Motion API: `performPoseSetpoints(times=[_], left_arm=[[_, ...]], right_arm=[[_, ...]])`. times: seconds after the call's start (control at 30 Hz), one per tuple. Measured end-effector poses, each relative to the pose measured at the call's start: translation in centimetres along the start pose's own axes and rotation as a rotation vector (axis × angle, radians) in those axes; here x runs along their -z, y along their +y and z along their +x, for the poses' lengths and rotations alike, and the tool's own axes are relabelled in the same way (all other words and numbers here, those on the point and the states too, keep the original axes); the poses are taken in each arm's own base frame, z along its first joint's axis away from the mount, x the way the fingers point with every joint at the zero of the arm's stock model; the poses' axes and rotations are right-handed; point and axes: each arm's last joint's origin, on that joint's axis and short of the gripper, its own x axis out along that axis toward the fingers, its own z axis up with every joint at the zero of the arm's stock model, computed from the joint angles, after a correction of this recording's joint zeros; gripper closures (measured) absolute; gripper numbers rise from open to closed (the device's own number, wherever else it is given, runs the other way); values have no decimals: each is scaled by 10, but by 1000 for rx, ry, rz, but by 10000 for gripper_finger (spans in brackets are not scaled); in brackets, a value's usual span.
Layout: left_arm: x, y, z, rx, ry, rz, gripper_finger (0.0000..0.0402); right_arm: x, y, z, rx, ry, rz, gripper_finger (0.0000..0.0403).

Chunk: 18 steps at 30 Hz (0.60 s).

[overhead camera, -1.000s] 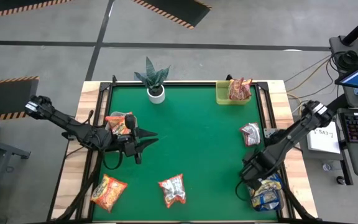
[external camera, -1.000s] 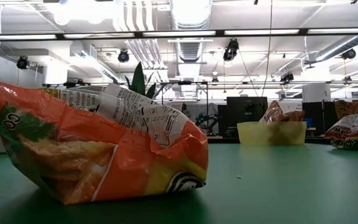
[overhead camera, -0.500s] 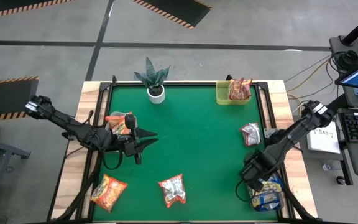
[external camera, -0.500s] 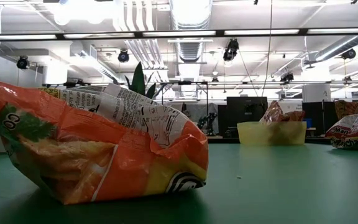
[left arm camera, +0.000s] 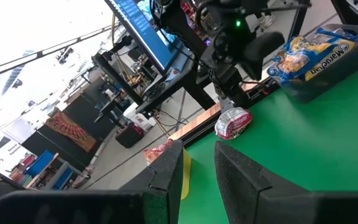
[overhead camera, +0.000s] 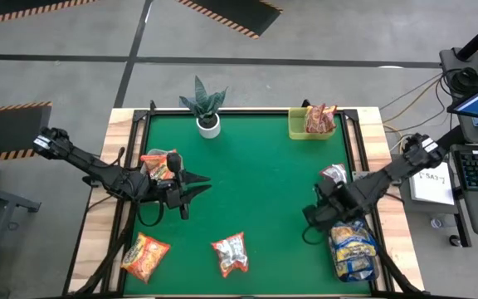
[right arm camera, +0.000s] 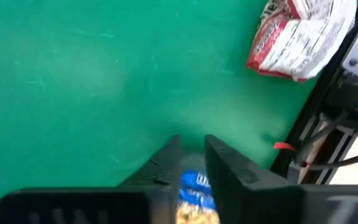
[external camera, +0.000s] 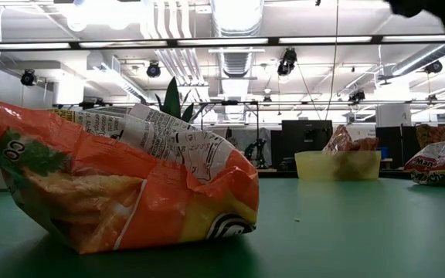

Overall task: Sort Maruchan noodles
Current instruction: Put the red noodle pack into the yellow bin

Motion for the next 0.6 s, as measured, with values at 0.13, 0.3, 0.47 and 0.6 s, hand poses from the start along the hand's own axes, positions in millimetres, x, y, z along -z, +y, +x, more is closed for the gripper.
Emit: performPoseSetpoints(times=[0.13,0.3,0.47,0.6], left_arm=[[0,0,0,0,0,-2,327],[0,0,0,0,0,-2,327],[0,0,0,0,0,-2,327],[0,0,0,1,0,-2,327]], right_arm=[[-21,2,10,49,-2,17,281],[-52,1,29,145,-49,50,209],[-80,-13,55,334,-15,61,197],[-95,-33,79,480,56,103,250]])
